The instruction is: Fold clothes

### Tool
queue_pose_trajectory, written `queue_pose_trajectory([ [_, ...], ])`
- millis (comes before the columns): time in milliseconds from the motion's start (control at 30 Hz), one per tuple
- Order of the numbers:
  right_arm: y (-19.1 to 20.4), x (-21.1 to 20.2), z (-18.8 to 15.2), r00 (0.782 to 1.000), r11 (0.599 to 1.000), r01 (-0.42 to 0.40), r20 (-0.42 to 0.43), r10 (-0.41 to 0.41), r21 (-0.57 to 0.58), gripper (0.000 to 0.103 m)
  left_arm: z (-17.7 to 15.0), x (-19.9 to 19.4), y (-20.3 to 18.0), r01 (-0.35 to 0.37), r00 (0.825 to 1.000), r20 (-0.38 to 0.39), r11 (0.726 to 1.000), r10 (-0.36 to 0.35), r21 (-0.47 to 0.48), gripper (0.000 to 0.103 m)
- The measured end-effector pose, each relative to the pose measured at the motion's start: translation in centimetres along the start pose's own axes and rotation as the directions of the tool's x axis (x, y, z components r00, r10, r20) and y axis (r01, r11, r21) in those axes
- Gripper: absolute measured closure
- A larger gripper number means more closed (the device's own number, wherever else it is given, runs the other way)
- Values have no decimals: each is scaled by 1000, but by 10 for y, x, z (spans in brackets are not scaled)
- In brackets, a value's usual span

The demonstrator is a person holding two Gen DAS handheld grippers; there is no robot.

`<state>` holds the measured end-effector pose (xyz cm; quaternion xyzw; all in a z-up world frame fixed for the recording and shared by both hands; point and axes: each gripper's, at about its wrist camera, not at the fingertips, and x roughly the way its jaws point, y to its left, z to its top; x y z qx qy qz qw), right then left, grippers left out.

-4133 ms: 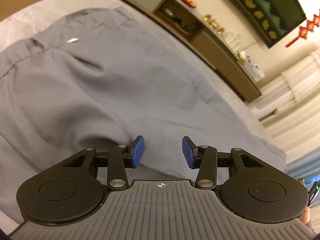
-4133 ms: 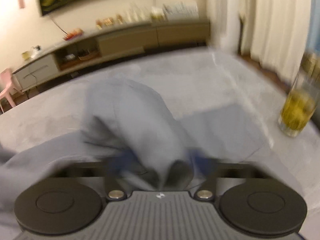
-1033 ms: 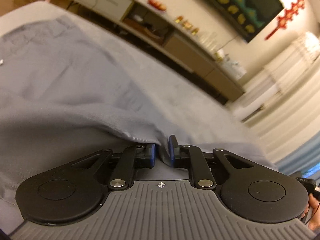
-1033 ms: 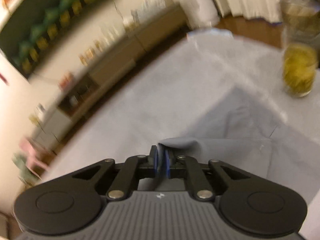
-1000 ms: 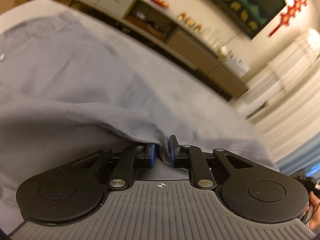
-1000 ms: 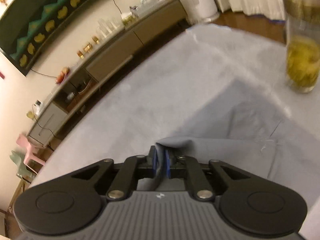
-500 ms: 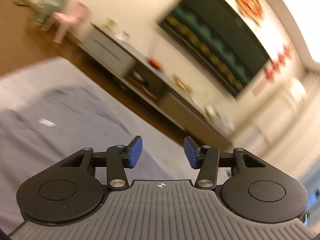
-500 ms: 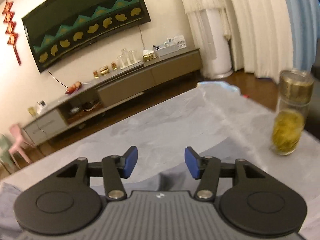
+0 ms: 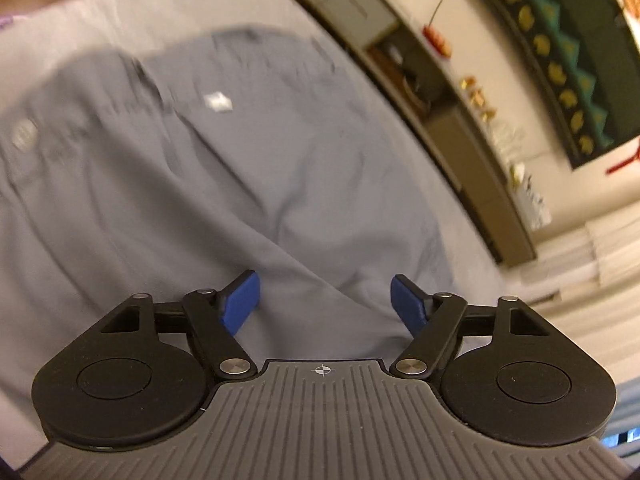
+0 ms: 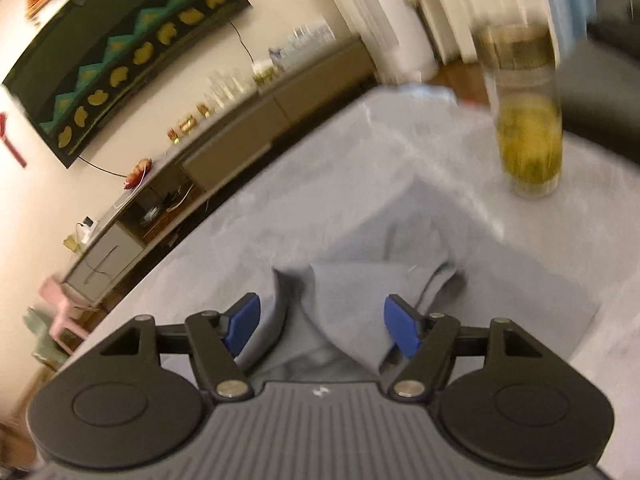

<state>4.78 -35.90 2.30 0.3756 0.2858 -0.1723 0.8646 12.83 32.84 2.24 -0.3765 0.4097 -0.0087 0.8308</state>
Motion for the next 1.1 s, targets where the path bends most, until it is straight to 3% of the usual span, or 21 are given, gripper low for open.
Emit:
queue_pose_trajectory([
  [33,-5,4,0,999,999,-22,-25,22,35,33,-3,9,-4,-5,1000,-21,1000,5,8,91],
  [67,-9,6,-1,998,996,-43,-36,45,73,33,-6,15,-7,-8,999,-31,1000,9,27,103],
  [133,-19,4,-1,998,991,-50,-23,53,124,33,-11,14,-13,-18,1000,9,997,17,79,103],
  [200,-30,-2,0,1000,983,-30,14,28,180,31,-13,-14,-16,35,993,112,995,-45,95,103],
  [267,-42,-5,1,999,972,-20,32,12,233,30,-18,-57,-14,143,954,251,986,-162,90,103],
  [333,-53,-4,2,999,959,-17,34,8,283,29,-25,-103,-7,233,889,381,968,-253,99,103],
  [367,-57,0,1,1000,955,-14,21,8,296,29,-29,-117,-1,237,873,414,967,-256,98,103],
  [400,-58,4,0,1000,952,-11,7,9,307,28,-33,-123,6,233,872,422,969,-248,86,103],
  [500,-60,17,-4,999,937,-25,-31,38,348,28,-33,-107,21,207,921,332,978,-202,21,103],
  [567,-54,24,-7,997,946,-38,-54,58,323,40,-33,-94,17,180,943,280,983,-182,32,103],
  [633,-42,31,-8,990,970,-70,-105,97,234,99,-36,-80,5,160,959,226,985,-170,62,103],
  [667,-30,22,-6,991,983,-88,-90,103,158,100,-38,-73,0,155,967,194,986,-166,67,103],
  [700,-22,-6,3,990,985,-136,-11,138,107,100,-41,-66,-5,142,976,159,987,-152,73,103],
  [767,-6,-64,19,966,976,-217,142,216,-7,100,-48,-49,-9,76,993,85,994,-82,76,87],
  [800,-7,-91,29,949,966,-258,180,259,-28,100,-51,-39,-6,35,998,53,998,-38,61,84],
  [867,-17,-123,49,951,968,-243,183,251,-66,100,-54,-20,2,-49,999,-5,999,49,22,85],
  [933,-48,-134,67,956,964,-264,139,257,36,100,-54,-10,9,-79,997,-26,997,79,2,100],
  [967,-69,-136,71,945,939,-320,122,305,127,100,-53,-6,12,-85,996,-30,996,85,-5,103],
  [1033,-96,-139,68,919,889,-392,136,370,234,100,-55,-3,17,-80,996,-33,997,79,-19,103],
  [1067,-106,-139,65,915,876,-402,143,377,266,100,-56,-3,19,-74,997,-33,997,74,-26,103],
  [1100,-110,-133,61,928,883,-372,139,346,287,100,-57,-4,21,-72,997,-29,997,71,-33,103],
])
